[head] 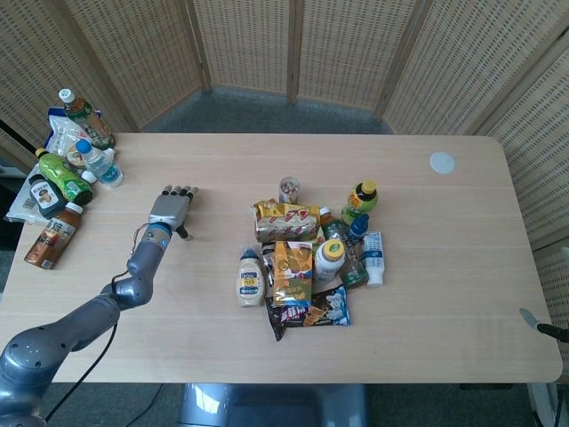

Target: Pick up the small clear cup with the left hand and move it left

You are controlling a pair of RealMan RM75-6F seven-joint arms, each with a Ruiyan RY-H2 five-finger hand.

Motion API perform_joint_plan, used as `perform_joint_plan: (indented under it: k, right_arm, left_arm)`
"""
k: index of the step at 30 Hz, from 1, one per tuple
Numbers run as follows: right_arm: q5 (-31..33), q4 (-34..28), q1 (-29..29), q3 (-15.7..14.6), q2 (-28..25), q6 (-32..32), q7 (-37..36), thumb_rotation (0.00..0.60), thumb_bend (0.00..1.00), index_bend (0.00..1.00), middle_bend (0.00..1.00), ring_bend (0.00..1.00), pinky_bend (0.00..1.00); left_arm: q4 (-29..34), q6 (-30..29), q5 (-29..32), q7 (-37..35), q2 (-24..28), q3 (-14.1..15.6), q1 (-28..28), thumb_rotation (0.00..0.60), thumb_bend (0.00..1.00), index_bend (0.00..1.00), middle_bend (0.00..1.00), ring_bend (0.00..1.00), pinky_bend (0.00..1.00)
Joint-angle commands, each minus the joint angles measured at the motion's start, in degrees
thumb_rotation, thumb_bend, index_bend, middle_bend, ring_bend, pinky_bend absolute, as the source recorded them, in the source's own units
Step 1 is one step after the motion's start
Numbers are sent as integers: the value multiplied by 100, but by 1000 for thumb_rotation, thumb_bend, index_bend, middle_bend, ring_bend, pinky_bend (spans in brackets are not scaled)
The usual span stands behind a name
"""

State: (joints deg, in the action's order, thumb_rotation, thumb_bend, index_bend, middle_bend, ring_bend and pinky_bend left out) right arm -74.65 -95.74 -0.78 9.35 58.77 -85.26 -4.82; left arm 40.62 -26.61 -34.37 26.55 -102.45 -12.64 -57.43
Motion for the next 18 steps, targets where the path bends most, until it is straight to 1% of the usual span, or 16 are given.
perform_joint_plan:
  k: [1,4,7,10,13,18]
  right_arm:
    - [-16,-14,10,-2,-12,-16,-16,600,0,0,0,0,0]
    - [-39,-31,23,0,-30,-46,-39,600,0,0,0,0,0]
    - [-59,-46,35,1,-47,-68,-68,600,0,0,0,0,0]
    - [-93,-63,43,-5,-60,-89,-86,600,0,0,0,0,0]
    - [-127,-85,55,-11,-73,-118,-98,600,0,0,0,0,0]
    - [-175,-112,67,-27,-86,-143,-104,600,0,0,0,0,0]
  left_arm:
    - [596,-145,318,175,316,120,61,600,3,0,0,0,49]
    - [1150,-255,687,281,588,221,75,600,2,0,0,0,63]
    - [1707,-471,995,428,888,387,65,600,2,0,0,0,115]
    - [2224,-643,1371,559,1184,561,37,600,2,0,0,0,127]
    - [2823,-724,1801,704,1538,809,-31,600,2,0,0,0,136]
    - [3515,-813,2368,843,1992,1160,-210,600,2,0,0,0,170]
